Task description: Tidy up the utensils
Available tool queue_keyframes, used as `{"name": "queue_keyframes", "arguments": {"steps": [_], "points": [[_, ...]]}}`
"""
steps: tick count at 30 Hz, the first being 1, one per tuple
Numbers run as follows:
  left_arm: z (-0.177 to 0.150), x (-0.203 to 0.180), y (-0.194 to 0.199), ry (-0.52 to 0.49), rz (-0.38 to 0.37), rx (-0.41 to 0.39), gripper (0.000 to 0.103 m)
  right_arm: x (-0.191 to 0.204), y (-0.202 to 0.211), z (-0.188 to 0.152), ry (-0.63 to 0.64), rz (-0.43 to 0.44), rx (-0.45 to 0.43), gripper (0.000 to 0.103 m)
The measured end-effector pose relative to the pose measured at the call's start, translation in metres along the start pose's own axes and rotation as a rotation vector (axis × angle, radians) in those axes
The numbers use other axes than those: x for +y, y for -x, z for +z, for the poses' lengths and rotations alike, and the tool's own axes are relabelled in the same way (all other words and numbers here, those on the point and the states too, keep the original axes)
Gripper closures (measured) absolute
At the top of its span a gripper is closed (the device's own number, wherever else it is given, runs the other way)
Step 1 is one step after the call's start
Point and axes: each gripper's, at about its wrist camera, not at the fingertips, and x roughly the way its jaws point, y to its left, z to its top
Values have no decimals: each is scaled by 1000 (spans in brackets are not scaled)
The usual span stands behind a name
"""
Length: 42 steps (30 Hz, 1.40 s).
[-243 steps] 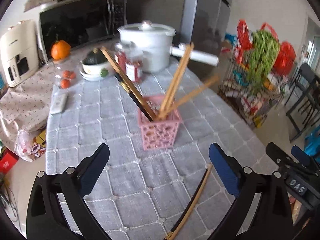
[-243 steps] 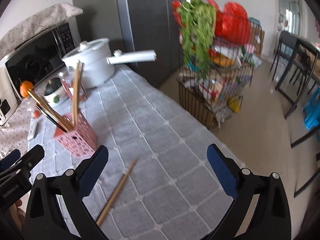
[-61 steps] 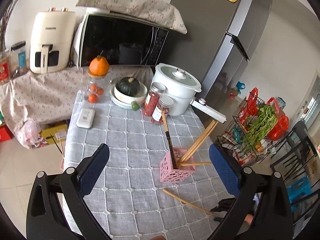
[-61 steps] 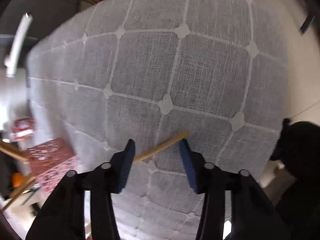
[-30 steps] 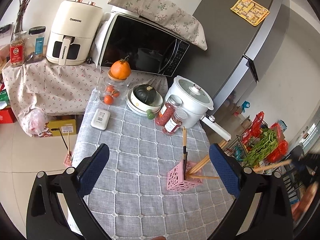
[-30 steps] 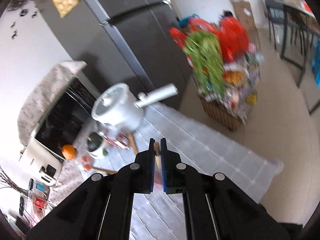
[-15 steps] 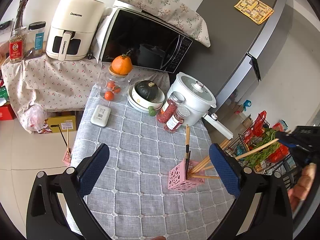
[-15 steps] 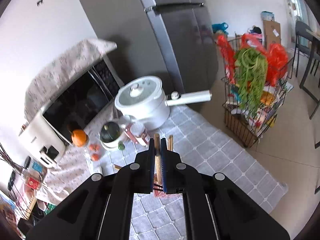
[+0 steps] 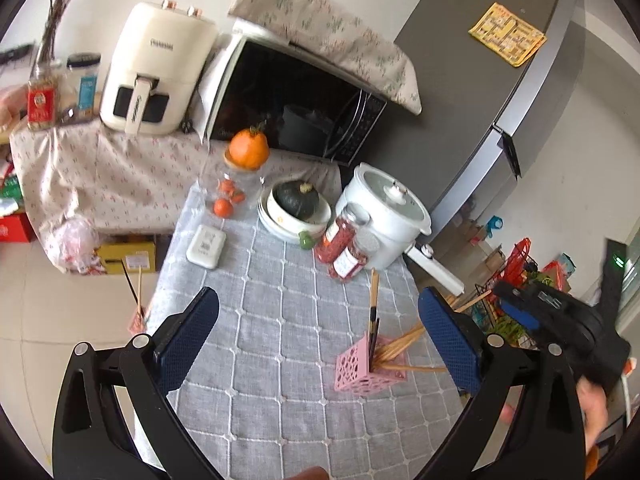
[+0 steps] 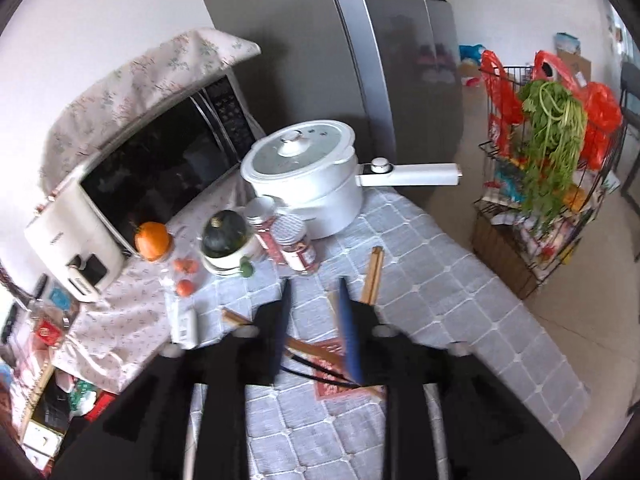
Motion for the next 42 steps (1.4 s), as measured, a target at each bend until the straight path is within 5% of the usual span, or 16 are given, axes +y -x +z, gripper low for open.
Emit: {"name": "queue_keyframes", "arguments": {"steps": [2, 5, 8, 10, 13, 18, 21, 33, 42], "points": [[-2, -8, 7, -23, 8, -36, 7, -8, 21, -7, -13, 39, -45, 54], [-10, -30, 21, -109, 42, -106, 7, -37, 60, -26, -98, 105, -146, 16], [-25, -59, 36, -225, 152, -233, 7, -70, 86, -49, -145, 60, -222, 8], [-32, -71, 43, -237, 167, -290, 7, -80, 90, -60, -99, -5, -214, 7], [-45, -88, 47, -196, 81, -305, 7, -92, 92, -74, -37, -75, -203, 7], [-84, -138, 37, -374, 145, -348, 7, -117, 96, -95, 0, -166, -291, 7], [-101, -159, 29, -471, 135, -317, 7, -131, 91, -90, -7, -160, -236, 7], [-118, -176, 12, -480, 118, -196, 7, -150, 98, -93, 2, -256, -218, 7], [-119, -173, 5, -470, 132, -188, 7, -157, 93, -91, -3, -287, -229, 7]]}}
